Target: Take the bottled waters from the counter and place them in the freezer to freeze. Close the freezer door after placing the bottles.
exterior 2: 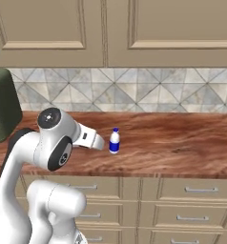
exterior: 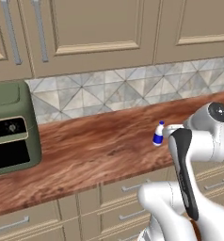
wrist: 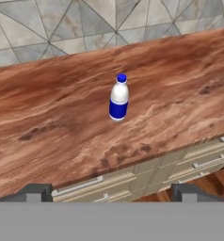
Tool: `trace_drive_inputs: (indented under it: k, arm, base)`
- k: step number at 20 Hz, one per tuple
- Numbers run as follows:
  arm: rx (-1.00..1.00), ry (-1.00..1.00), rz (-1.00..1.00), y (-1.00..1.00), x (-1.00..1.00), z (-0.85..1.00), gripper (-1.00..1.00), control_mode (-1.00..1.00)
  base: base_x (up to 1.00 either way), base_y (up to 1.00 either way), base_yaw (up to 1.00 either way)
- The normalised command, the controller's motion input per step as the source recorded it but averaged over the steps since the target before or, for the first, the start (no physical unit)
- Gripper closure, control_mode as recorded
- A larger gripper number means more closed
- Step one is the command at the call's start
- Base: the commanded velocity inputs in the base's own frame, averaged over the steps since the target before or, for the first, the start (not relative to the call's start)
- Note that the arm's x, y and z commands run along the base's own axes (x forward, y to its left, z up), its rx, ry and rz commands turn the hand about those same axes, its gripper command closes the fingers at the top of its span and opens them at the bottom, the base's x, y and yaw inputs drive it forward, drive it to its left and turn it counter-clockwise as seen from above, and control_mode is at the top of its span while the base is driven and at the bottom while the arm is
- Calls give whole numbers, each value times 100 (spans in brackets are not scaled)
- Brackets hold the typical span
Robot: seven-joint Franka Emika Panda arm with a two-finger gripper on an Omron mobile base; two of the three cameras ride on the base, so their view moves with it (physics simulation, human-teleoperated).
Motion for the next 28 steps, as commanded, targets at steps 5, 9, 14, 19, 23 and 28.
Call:
trace_drive_inputs:
  k: [5, 9, 14, 19, 23, 28]
  arm:
    - [0, 0, 0, 0, 0, 0, -100, 100]
    - [0, 0, 0, 0, 0, 0, -100, 100]
    - [0, 0, 8, -13, 39, 0, -100, -100]
    - [21, 4, 22, -83, 75, -3, -100, -100]
    - [32, -6, 39, -94, 51, -19, -100, -100]
    - [15, -22, 30, -46, 11, -32, -100, -100]
  base:
    - [0, 25, 4]
    - [16, 3, 4]
    - [0, 0, 0]
    - [0, 0, 0]
    - [0, 0, 0]
    - [0, 0, 0]
